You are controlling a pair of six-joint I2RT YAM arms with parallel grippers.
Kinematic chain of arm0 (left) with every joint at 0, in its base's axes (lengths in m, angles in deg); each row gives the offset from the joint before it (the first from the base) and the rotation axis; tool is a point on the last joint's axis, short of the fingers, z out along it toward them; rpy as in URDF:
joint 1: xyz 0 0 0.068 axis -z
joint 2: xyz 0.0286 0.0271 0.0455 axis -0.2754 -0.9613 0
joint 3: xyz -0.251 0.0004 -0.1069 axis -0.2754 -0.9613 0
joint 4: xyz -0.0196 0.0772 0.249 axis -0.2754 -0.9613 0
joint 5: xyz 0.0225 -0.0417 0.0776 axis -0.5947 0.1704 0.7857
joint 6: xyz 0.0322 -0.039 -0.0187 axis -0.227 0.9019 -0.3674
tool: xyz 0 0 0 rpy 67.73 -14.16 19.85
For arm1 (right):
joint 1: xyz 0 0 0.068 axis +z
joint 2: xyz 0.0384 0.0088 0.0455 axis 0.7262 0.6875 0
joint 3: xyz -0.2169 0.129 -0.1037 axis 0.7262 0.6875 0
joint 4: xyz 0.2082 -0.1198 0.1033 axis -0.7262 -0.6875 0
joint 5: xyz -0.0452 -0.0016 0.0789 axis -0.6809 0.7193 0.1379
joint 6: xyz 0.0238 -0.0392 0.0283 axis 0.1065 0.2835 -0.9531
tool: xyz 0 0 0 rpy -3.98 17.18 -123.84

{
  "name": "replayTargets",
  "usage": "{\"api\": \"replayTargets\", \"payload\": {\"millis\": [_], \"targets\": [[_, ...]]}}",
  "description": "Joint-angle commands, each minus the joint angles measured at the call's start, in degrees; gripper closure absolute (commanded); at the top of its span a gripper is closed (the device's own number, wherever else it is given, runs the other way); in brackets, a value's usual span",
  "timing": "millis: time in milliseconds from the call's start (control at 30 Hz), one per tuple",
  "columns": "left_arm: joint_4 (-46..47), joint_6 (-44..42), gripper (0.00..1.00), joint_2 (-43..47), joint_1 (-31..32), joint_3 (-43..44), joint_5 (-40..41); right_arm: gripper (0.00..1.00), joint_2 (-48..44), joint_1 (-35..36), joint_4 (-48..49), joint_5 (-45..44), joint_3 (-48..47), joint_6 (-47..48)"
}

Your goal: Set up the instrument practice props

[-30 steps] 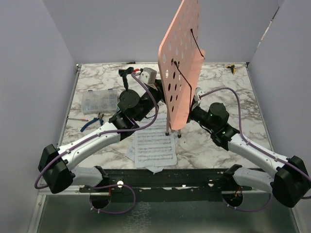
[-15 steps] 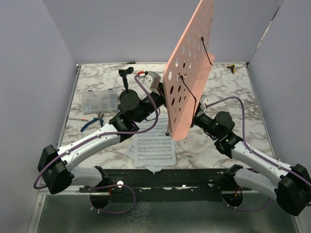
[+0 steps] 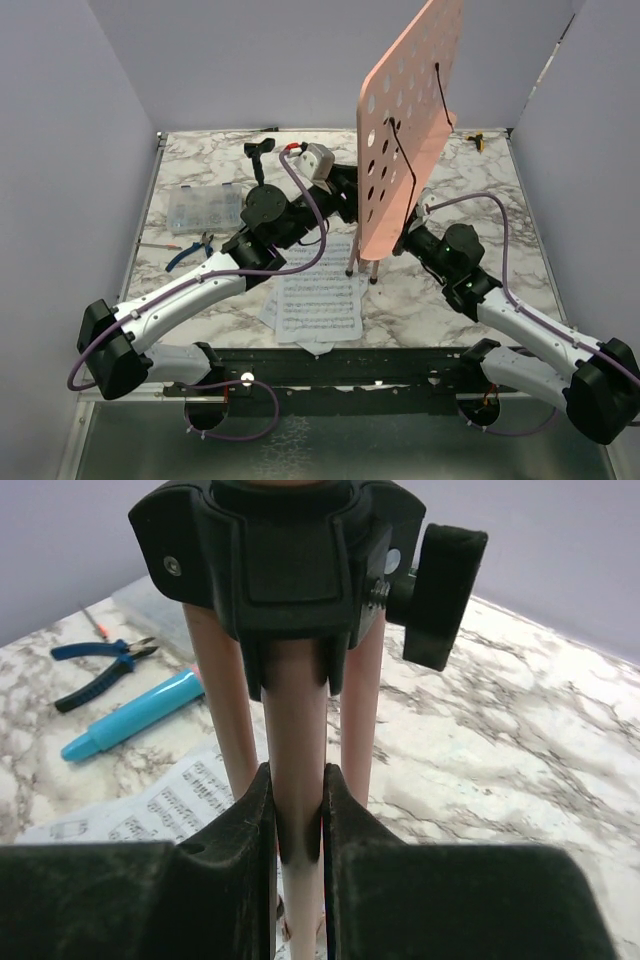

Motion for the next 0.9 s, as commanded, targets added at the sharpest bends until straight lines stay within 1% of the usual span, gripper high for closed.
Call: {"api": "replayTargets", "payload": {"millis": [0, 233, 333, 533, 633, 733, 867], "targets": [[-5.0, -5.7, 0.43, 2.3, 0.6, 3.2, -2.3, 0.99, 1.8, -1.5, -9.5, -7.2, -1.3, 0.7], [-11.0, -13.9, 0.18, 1.4, 0.5, 3.6, -0.8, 0.99, 1.5, -1.5, -12.7, -7.3, -2.6, 3.4], [-12.3, -15.9, 0.13, 0.8, 0.6, 3.4, -0.3, 0.99, 1.3, -1.5, -13.5, -8.0, -2.7, 4.5], [-11.6, -17.7, 0.09, -1.4, 0.5, 2.6, 3.4, 0.99, 1.6, -1.5, -14.4, -7.8, -3.9, 5.9], [-7.4, -16.8, 0.08, -2.2, -0.1, 0.5, 2.8, 0.99, 1.7, -1.4, -14.2, -7.3, -4.0, 6.4], [-1.9, -13.9, 0.09, -2.8, -2.0, -2.0, -0.5, 0.99, 1.5, -1.5, -14.3, -5.7, -4.1, 6.4], [7.6, -8.7, 0.11, -3.7, -6.7, -5.4, -9.2, 0.99, 1.0, -1.5, -13.9, -4.2, -3.7, 7.3]]}}
